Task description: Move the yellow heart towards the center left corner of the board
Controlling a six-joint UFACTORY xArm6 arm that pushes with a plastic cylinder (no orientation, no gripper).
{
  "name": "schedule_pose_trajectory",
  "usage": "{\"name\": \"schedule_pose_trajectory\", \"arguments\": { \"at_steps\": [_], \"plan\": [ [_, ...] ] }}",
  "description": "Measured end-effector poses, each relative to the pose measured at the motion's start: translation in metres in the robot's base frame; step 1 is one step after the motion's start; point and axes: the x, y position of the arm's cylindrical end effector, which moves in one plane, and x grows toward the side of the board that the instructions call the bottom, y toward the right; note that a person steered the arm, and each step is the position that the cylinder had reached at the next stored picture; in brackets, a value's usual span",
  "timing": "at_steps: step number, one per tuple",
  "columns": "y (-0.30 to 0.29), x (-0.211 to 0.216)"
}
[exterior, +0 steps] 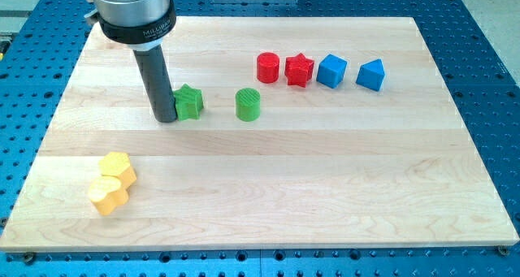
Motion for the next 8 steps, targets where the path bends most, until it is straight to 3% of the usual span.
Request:
{"name": "schedule_pose_trajectory", "arguments": {
  "at_steps": [1,2,3,4,6,7,8],
  "plan": [
    [0.006,0.031],
    [0.042,0.101],
    [-0.007,0.162],
    [-0.055,0.167],
    [-0.096,0.085],
    [-0.098,0.040],
    [-0.079,0.044]
  ]
}}
